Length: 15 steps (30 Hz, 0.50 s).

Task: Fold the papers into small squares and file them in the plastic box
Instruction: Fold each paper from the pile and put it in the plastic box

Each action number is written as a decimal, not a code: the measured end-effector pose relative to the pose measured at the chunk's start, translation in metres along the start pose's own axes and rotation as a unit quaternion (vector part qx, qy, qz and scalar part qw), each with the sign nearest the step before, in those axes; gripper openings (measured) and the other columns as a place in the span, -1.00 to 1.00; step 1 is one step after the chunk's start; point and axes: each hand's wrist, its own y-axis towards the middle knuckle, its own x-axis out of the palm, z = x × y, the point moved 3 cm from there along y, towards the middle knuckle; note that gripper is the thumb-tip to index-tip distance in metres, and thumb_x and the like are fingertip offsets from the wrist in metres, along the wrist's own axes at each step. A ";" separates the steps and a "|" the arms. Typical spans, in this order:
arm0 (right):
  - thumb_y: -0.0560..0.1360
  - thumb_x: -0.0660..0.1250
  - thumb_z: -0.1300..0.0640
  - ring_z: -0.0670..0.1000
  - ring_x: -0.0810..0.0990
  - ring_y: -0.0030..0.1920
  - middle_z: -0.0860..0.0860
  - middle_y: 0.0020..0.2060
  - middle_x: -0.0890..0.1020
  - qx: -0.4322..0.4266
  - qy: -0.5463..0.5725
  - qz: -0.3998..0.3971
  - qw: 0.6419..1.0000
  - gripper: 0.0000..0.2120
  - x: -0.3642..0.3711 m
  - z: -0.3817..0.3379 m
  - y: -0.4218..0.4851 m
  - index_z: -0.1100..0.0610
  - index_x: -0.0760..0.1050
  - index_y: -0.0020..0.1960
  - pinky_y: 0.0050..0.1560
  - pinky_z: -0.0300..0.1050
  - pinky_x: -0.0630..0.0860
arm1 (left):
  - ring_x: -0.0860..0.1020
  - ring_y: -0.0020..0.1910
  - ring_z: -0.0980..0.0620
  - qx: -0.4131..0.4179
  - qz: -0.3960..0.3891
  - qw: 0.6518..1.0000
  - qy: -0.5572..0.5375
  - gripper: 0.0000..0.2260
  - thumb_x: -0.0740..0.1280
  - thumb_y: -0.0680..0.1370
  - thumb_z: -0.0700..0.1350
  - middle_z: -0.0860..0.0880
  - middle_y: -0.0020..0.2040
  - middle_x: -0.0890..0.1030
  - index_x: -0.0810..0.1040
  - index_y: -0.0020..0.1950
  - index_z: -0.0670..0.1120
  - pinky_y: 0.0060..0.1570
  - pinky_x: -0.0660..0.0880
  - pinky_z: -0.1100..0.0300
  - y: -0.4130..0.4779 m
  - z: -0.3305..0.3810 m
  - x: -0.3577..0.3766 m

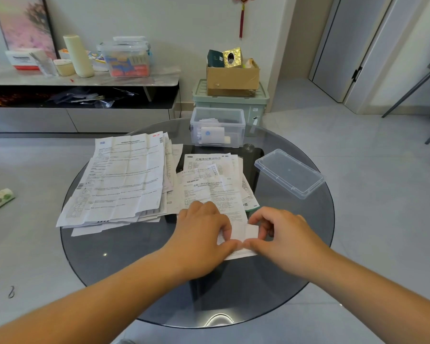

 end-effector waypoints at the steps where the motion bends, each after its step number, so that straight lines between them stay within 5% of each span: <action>1: 0.36 0.54 -0.18 -0.11 0.54 -0.11 -0.19 -0.25 0.59 0.021 -0.004 -0.008 1.000 -0.63 -0.002 -0.001 0.003 -0.15 0.49 0.07 0.10 -0.02 0.50 | 0.30 0.16 0.07 -0.027 -0.010 1.000 -0.004 -0.73 0.33 0.50 0.32 0.14 0.05 0.41 0.51 -0.10 0.14 0.16 0.22 0.12 0.002 0.000 0.000; 8: 0.24 0.61 -0.23 -0.07 0.51 -0.08 -0.19 -0.19 0.53 0.079 -0.042 -0.066 0.994 -0.54 -0.012 -0.006 0.018 -0.13 0.46 -0.02 0.06 -0.01 0.51 | 0.30 0.22 0.01 -0.073 -0.066 0.995 -0.035 -0.63 0.42 0.45 0.29 0.11 0.16 0.40 0.40 0.14 0.23 0.30 0.23 -0.01 0.011 -0.001 -0.006; 15: 0.27 0.62 -0.16 -0.01 0.51 -0.07 -0.14 -0.16 0.52 0.061 -0.025 -0.076 0.995 -0.63 -0.010 -0.003 0.019 -0.13 0.49 -0.09 -0.12 -0.08 0.47 | 0.36 0.18 0.02 -0.075 -0.053 0.995 -0.026 -0.70 0.44 0.46 0.26 0.14 0.05 0.48 0.51 0.10 0.21 0.24 0.25 -0.01 0.021 0.002 -0.012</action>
